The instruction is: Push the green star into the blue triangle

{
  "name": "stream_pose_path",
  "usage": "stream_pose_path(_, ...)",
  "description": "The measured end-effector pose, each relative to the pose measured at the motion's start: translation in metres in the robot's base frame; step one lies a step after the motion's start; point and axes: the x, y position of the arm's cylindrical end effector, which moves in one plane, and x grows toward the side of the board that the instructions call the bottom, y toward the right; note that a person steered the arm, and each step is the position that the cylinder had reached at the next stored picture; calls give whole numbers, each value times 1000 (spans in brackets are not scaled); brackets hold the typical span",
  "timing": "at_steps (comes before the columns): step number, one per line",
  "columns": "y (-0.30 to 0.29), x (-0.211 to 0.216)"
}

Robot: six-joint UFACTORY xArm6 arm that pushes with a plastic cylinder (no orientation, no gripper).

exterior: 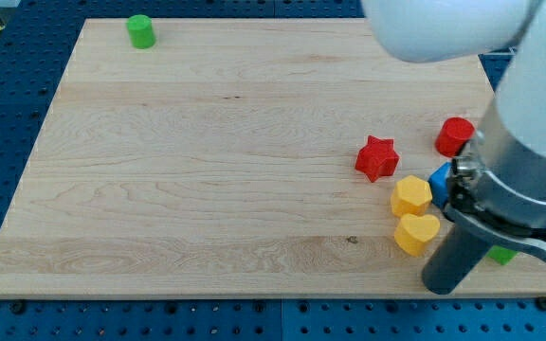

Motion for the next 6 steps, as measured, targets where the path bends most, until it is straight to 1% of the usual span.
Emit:
stream_pose_path(1, 5, 0)
stream_pose_path(2, 50, 0)
stream_pose_path(4, 67, -2)
stream_pose_path(6, 94, -25)
